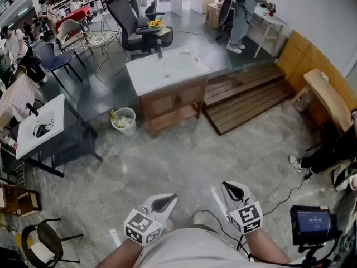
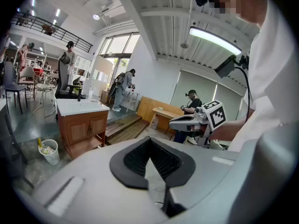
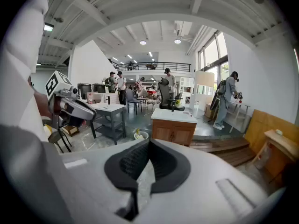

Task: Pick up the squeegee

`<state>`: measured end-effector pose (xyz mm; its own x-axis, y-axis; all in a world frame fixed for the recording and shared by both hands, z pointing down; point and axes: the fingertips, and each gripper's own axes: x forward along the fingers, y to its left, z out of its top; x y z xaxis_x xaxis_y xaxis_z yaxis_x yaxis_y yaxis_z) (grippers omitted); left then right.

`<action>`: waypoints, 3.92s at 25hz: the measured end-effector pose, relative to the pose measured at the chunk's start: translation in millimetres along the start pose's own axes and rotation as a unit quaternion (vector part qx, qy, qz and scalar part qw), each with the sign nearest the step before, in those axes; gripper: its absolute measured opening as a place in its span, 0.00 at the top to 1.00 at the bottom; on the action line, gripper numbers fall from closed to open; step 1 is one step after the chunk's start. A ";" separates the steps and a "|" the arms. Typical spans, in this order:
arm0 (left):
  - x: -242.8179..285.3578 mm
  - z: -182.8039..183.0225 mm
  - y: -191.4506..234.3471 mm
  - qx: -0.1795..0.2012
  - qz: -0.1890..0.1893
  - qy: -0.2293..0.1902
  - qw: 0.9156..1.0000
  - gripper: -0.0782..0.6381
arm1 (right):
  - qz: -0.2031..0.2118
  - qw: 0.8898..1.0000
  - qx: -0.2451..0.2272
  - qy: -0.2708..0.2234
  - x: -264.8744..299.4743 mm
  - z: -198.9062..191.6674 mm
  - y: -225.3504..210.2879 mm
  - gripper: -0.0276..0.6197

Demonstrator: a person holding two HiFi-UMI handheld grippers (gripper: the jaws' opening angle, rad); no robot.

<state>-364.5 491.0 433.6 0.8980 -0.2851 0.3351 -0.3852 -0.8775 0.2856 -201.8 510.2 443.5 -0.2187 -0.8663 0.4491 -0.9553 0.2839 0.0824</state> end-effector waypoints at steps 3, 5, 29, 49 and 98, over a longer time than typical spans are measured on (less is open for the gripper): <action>-24.4 -13.0 19.6 -0.008 0.003 0.000 1.000 0.88 | 0.001 1.000 0.001 0.003 10.0 6.7 25.6 0.95; -27.7 -13.7 30.4 -0.011 0.002 0.006 1.000 0.88 | -0.004 1.000 0.010 0.003 14.9 13.1 27.4 0.95; 230.0 108.0 40.8 0.031 0.009 -0.004 0.999 0.82 | -0.015 0.999 0.021 -0.036 52.9 8.1 -216.8 0.89; 429.5 200.4 206.6 -0.028 0.076 -0.027 0.996 0.78 | -0.026 1.000 0.006 -0.008 194.8 40.5 -414.5 0.89; 804.7 320.7 802.3 -0.177 0.486 0.024 0.856 0.63 | 0.159 0.982 -0.064 0.083 637.1 190.7 -774.6 0.89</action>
<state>117.2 -566.1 644.5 0.1111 -0.7901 0.6028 -0.9929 -0.0620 0.1017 360.9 -340.0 496.1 -0.4570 -0.6497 0.6075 -0.8084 0.5882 0.0210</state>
